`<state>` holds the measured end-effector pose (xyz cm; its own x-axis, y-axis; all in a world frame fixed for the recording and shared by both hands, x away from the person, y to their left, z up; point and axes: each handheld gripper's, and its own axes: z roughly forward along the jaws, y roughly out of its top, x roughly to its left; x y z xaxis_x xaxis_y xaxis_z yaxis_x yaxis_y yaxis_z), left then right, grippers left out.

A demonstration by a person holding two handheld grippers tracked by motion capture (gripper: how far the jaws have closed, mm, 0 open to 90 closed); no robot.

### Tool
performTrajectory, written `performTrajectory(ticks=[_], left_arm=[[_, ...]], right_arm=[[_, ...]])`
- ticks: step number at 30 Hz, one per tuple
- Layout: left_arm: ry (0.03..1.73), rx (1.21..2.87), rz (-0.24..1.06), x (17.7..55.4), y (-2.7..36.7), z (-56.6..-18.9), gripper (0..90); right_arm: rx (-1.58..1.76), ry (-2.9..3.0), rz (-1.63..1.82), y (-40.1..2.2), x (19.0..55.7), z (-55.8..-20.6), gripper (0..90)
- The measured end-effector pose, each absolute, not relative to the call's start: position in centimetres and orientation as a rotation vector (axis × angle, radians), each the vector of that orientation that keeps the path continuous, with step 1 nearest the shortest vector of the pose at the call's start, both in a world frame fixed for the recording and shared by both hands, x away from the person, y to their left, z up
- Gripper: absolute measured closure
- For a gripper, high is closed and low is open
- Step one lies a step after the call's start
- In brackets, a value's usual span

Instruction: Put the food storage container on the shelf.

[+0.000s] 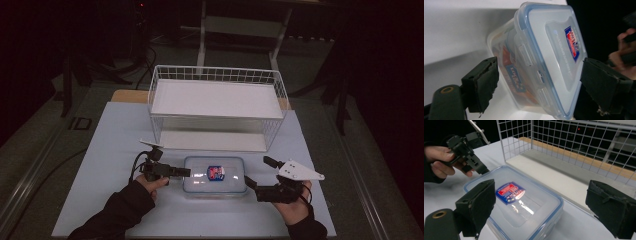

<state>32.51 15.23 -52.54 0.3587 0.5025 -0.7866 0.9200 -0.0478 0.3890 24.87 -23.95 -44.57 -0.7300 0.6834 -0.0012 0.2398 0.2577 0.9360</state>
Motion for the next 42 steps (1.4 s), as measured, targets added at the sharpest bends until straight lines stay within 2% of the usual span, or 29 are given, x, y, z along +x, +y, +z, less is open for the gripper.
performTrajectory(ticks=[10,13,16,32,39,42], left_arm=[[1.288,1.651,-0.718,32.9,15.2,-54.1,37.5],[1.280,1.633,-0.727,33.0,15.5,-54.2,40.4],[1.263,1.644,-0.700,32.9,15.8,-53.7,52.6],[1.124,1.724,-0.600,31.2,15.4,-52.4,57.7],[1.081,1.750,-0.551,30.5,15.3,-52.1,58.2],[1.075,1.752,-0.540,30.3,15.2,-52.0,58.3]], right_arm=[[0.887,2.151,1.476,-24.5,25.1,-45.1,9.2],[0.903,2.161,1.476,-24.7,25.2,-45.2,9.4],[0.943,2.188,1.477,-24.9,25.6,-45.6,12.0],[1.274,2.394,1.587,-25.4,28.4,-49.0,14.0],[1.476,2.506,1.616,-25.6,29.5,-50.7,23.1],[1.537,2.540,1.640,-25.7,29.7,-51.0,30.5]])
